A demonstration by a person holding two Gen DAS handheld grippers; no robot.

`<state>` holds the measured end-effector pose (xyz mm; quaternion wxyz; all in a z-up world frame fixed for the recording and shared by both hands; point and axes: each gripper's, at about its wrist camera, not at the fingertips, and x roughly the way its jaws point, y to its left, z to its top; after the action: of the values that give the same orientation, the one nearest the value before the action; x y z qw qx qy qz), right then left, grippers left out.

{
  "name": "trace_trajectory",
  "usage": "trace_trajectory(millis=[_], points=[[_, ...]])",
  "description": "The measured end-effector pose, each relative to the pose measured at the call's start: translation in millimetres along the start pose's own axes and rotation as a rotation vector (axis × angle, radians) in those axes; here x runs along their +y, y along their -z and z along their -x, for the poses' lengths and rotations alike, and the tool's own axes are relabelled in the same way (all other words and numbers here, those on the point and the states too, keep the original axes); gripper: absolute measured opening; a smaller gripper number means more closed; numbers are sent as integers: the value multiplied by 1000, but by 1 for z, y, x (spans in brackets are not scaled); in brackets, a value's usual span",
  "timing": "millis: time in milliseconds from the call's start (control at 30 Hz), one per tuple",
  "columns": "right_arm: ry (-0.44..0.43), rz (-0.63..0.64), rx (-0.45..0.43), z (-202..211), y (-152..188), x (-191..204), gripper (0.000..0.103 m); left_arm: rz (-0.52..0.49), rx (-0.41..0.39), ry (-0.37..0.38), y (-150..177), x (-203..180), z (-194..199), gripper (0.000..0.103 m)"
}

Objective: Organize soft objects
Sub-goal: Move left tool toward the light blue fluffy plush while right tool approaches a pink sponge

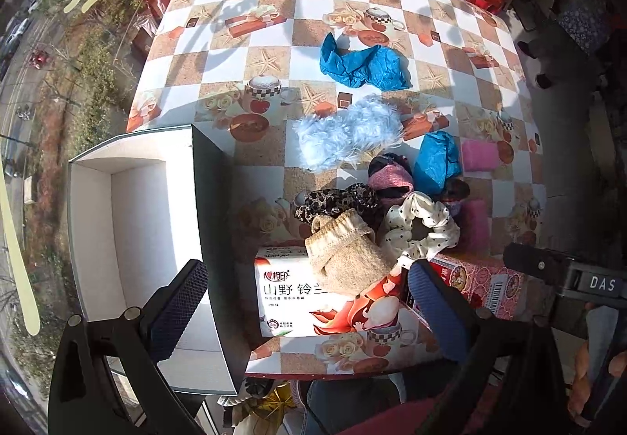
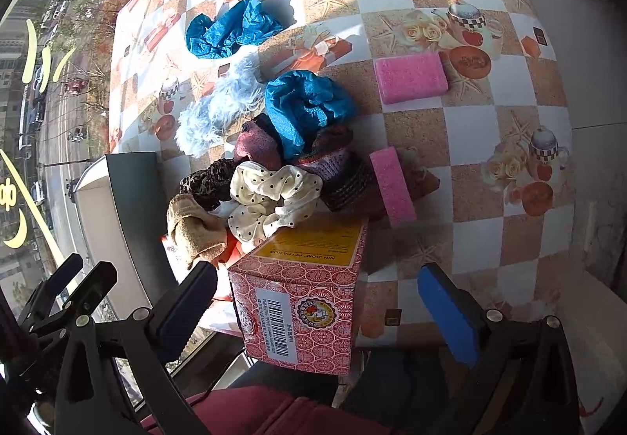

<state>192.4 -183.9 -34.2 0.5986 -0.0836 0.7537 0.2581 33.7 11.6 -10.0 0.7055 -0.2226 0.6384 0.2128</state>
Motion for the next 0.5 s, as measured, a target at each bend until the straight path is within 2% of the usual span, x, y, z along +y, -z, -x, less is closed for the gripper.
trace_trajectory(millis=[67, 100, 267, 433, 500], points=[[15, -13, 1, 0, -3, -4, 103, -15, 1, -5, -5, -2, -3, 102], [8, -19, -2, 1, -5, -7, 103, -21, -20, 19, -9, -3, -3, 102], [15, -57, -11, 2, -14, -25, 103, -77, -29, -13, -25, -7, -13, 102], [44, -97, -25, 1, -25, -45, 103, -156, -14, 0, -41, -14, -32, 102], [58, -110, -32, 1, -29, -53, 103, -195, -3, -24, -51, -17, -42, 102]])
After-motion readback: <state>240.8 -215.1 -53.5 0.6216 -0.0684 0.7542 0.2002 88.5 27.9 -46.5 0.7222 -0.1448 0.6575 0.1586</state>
